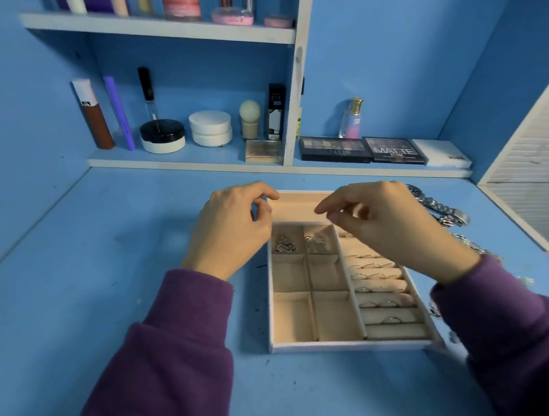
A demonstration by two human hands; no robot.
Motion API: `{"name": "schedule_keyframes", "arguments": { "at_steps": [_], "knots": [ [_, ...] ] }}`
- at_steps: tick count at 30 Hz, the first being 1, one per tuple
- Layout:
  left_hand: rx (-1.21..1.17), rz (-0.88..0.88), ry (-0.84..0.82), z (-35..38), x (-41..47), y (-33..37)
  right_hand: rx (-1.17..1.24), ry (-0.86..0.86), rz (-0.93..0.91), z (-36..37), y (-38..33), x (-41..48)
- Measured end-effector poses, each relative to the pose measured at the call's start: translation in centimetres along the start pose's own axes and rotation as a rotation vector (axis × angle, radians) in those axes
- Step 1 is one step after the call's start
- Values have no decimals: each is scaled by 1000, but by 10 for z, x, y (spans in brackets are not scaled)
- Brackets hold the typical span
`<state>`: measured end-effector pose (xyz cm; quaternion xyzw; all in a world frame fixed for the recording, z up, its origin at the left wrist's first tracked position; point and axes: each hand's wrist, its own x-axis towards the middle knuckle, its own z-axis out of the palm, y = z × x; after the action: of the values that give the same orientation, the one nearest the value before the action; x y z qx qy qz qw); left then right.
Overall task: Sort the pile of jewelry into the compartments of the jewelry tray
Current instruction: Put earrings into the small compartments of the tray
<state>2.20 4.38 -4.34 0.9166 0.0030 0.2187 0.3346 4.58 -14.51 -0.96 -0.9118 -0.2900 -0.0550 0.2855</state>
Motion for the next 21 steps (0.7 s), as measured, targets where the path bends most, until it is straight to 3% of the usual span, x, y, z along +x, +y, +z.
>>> {"name": "schedule_keyframes", "arguments": {
  "at_steps": [6,11,16,21],
  "knots": [
    [50,85,80,3,-5,13,-2,90,128,-42,47,-53],
    [99,181,52,19,-15,45,208,173,273,-48,80,-93],
    [68,280,-131,44,-35,95,304,390,276,-35,92,-107],
    [174,327,-405,74,-44,129,373,478,255,-35,95,-110]
  ]
}}
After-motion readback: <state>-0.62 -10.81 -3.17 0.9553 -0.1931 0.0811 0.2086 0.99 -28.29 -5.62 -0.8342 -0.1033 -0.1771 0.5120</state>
